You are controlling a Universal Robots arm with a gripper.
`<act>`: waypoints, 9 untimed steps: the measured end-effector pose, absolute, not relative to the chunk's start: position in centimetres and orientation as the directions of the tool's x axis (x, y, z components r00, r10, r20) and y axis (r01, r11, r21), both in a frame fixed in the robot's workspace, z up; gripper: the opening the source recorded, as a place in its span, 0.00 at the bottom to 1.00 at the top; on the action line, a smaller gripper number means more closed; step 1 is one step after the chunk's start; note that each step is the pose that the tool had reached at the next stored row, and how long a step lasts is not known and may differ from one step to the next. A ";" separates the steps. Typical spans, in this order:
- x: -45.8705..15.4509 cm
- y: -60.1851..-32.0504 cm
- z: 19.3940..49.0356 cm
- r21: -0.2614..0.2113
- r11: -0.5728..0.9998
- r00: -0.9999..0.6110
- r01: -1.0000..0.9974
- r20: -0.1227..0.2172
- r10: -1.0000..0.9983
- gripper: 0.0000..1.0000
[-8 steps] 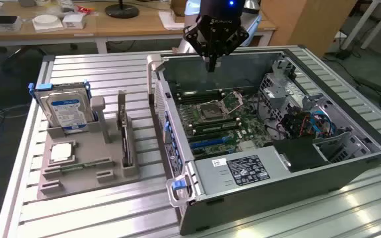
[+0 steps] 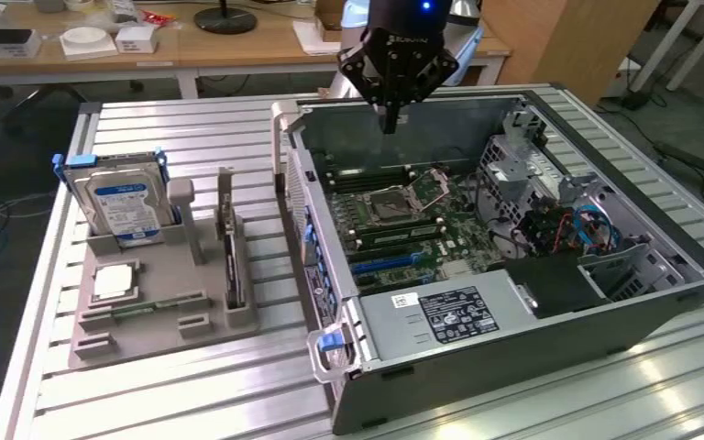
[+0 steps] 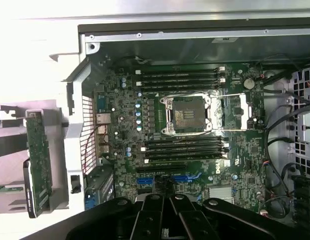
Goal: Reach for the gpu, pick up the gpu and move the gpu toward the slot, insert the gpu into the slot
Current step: 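Reach for the gpu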
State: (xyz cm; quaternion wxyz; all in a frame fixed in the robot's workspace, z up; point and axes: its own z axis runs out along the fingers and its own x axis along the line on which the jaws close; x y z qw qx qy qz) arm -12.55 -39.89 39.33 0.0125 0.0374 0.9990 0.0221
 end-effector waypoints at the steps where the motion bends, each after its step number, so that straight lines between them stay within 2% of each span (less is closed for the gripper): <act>1: -12.9 -39.9 39.3 0.045 0.996 -0.997 0.074 -0.023 0.075 0.10; 9: -14.0 -39.9 39.3 0.045 0.996 -0.997 0.074 -0.023 0.075 0.10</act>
